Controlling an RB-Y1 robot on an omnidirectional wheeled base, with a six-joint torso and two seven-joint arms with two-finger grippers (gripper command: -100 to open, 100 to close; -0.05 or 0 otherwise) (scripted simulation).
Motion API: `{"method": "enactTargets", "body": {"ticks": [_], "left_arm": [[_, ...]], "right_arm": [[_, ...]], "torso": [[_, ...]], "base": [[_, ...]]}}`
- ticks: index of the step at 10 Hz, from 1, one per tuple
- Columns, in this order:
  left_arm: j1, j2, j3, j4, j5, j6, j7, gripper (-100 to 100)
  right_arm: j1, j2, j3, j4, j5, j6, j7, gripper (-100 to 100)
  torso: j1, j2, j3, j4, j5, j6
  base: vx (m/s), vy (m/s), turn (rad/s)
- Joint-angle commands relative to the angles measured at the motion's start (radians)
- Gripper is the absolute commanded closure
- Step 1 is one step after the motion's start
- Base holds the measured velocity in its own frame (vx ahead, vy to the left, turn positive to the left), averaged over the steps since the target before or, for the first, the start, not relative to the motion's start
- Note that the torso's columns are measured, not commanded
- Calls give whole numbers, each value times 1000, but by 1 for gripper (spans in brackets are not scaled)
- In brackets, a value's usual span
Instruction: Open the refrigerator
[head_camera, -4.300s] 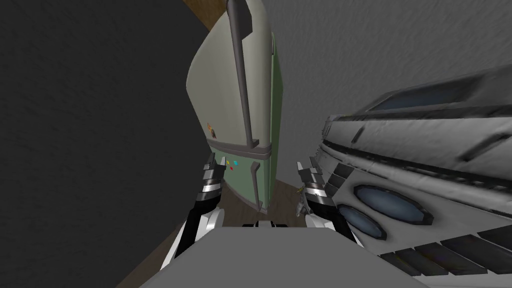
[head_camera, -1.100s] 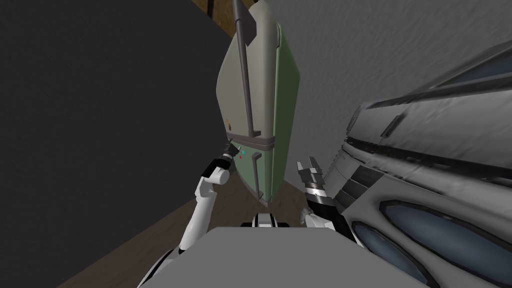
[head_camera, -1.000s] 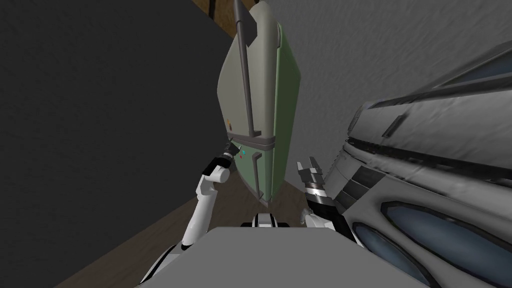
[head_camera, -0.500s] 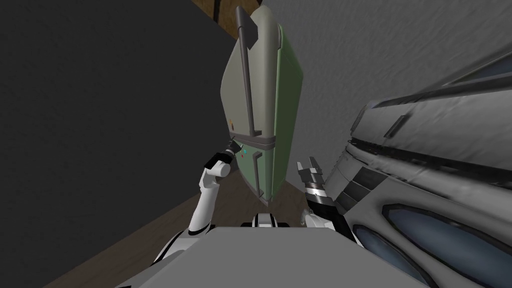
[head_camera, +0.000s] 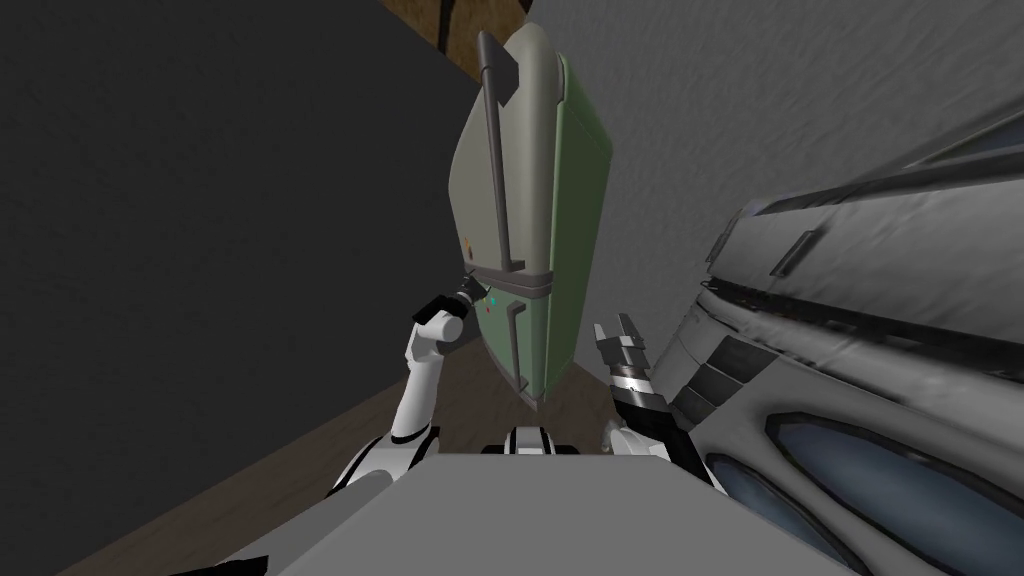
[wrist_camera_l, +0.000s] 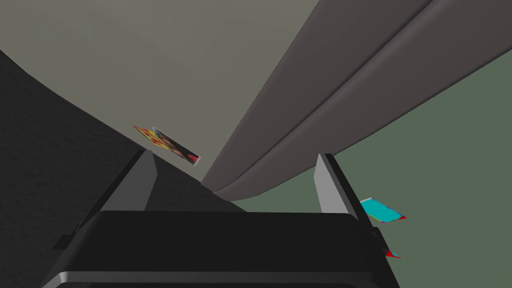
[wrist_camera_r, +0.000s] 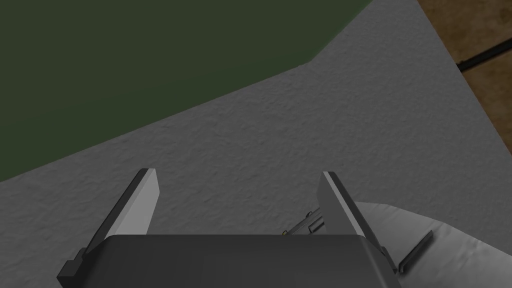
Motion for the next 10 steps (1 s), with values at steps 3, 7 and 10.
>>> {"method": "enactTargets", "body": {"ticks": [3,7,10], "left_arm": [[-107,-19,22,49,49,113,33,-100],[-194,-54,38,86,87,217,59,-100],[-259,-114,51,114,117,291,79,-100]], "right_arm": [[0,0,0,0,0,0,0,0],[0,0,0,0,0,0,0,0],[0,0,0,0,0,0,0,0]], "torso": [[0,1,0,0,0,0],[-1,1,1,0,0,0],[-1,1,0,0,0,0]], "base": [[-25,-30,97],[-34,-33,88],[-41,-35,98]]}}
